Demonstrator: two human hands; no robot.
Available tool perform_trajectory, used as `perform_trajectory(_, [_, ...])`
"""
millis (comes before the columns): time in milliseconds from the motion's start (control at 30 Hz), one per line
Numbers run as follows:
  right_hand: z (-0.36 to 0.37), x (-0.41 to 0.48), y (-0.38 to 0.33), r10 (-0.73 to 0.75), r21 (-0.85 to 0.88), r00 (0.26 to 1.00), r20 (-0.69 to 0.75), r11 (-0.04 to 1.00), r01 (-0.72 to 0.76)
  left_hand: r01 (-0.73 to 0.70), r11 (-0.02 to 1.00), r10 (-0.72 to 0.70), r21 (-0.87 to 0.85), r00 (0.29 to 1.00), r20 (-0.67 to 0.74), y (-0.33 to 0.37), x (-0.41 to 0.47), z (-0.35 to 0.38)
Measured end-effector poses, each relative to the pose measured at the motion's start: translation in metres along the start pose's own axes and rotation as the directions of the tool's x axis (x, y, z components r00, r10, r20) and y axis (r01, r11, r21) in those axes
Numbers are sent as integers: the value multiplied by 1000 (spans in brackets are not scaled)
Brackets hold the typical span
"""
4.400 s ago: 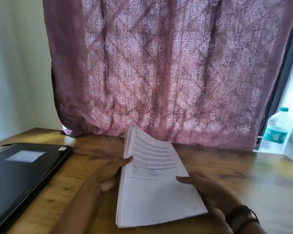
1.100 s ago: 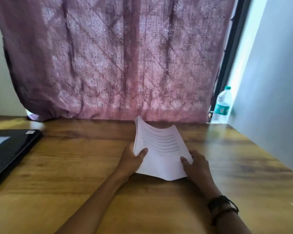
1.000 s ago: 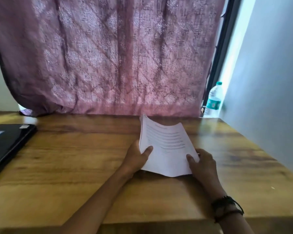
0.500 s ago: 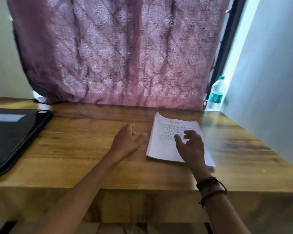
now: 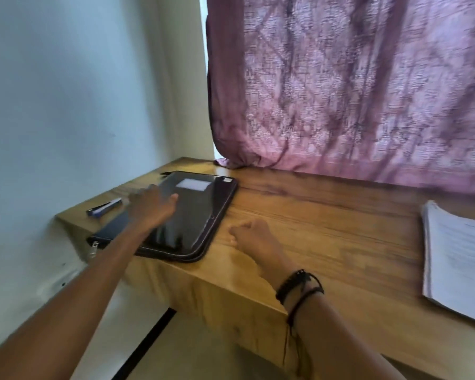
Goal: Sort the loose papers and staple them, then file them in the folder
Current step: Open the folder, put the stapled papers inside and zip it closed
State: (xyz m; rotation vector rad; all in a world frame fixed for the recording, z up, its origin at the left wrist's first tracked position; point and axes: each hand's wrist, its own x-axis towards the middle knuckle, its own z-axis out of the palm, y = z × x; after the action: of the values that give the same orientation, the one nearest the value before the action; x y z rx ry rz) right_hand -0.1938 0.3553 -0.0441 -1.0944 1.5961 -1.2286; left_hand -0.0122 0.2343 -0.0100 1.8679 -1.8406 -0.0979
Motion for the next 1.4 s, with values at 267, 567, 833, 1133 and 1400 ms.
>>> perform_trajectory(267, [33,27,0,105,57,987,120,992,-113,320,941,-289,-112,929,232,-62,39,12])
perform_trajectory(567, [-62,54,25,55,202,971,-232,979,-7,371,822,-99,-432,840,533,25,-9,26])
perform_trajectory(833, [-174,-33,52,66,188,931,-358,982,2,301,699,182,-649,803,568,118,-68,63])
perform_trajectory(1133, [-243,-90,87,-67,-93,801,-595,996,14,61,790,329,-610,798,506,162,-114,90])
perform_trajectory(1400, [-224,-88,96,-236,-377,779,-581,926,0,46,647,311,-761,895,319,141,-122,104])
